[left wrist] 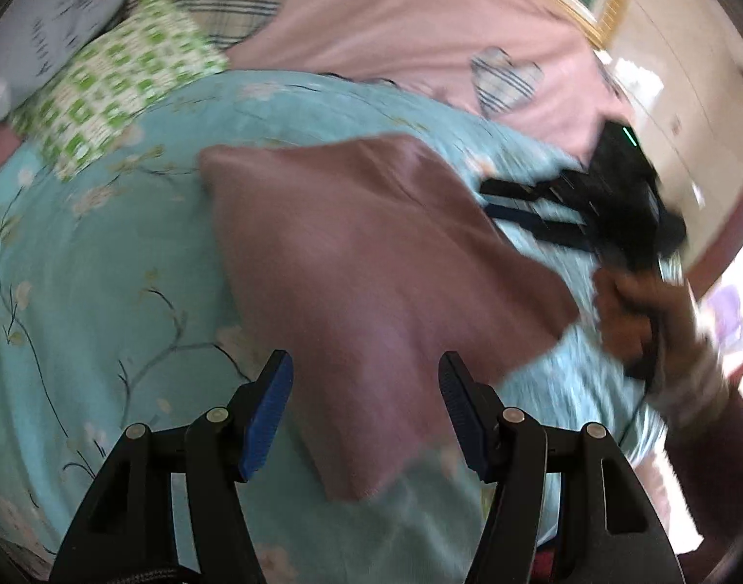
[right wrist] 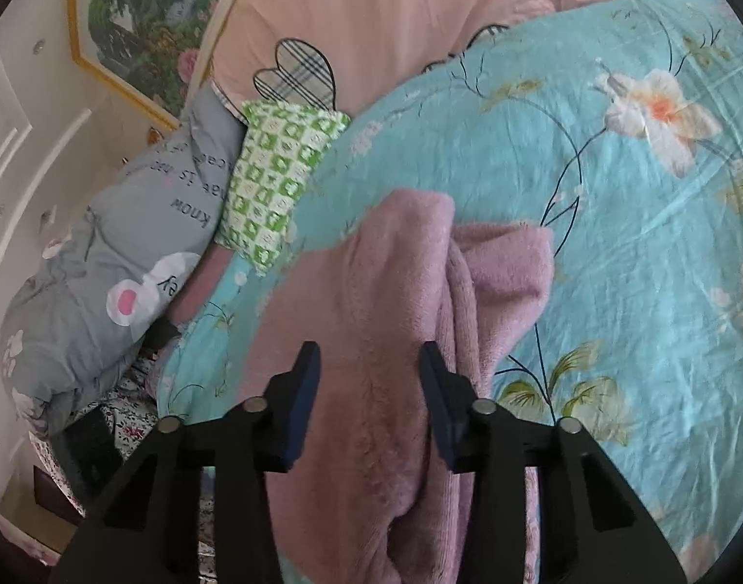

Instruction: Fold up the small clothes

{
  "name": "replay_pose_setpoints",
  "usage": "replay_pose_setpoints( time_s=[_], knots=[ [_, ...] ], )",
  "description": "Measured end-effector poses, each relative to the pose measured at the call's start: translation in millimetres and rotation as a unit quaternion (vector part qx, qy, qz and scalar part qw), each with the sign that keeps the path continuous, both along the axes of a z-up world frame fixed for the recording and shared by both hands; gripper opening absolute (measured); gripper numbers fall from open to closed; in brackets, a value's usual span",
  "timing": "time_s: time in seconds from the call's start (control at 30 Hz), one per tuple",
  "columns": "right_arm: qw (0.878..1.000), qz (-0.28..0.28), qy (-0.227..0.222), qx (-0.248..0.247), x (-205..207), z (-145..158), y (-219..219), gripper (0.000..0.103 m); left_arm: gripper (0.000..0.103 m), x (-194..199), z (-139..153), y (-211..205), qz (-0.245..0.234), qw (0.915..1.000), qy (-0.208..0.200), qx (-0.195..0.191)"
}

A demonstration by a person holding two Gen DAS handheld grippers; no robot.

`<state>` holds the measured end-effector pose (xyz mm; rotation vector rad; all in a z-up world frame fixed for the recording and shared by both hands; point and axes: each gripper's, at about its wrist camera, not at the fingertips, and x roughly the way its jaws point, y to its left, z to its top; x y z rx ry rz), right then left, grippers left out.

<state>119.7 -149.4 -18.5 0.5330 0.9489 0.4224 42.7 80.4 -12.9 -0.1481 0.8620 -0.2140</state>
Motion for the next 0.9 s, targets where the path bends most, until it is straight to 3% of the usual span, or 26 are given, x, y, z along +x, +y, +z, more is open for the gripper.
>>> replay_pose_setpoints(
  time_s=[0.13,0.27,0.5,0.8,0.9],
  knots=[
    [1.000,0.003,-0.001,0.007,-5.2,2.8,1.4,0.039,0.070,-17.4,-11.3,-25.6,-0.036,0.9985,-0.007,0.041],
    [1.000,0.009,0.006,0.001,-9.8,-0.5,4.8,0.039,0.071,-20.7,-25.2,-32.4,-0.030,0.9962,-0.003,0.081],
    [1.000,0.016,0.014,-0.017,3.7,-8.1,13.6,0.036,0.071,-24.0,-33.2,-19.7,-0.006,0.9958,0.000,0.091],
    [1.000,0.011,0.012,-0.009,13.9,-9.9,10.0,0.035,0.071,-25.8,-16.9,-20.1,-0.021,0.9981,-0.029,0.051],
    [1.000,0.014,0.007,-0.008,14.3,-9.4,8.3,0.035,0.071,-20.1,-14.0,-12.2,-0.014,0.9996,-0.022,0.012]
  ],
)
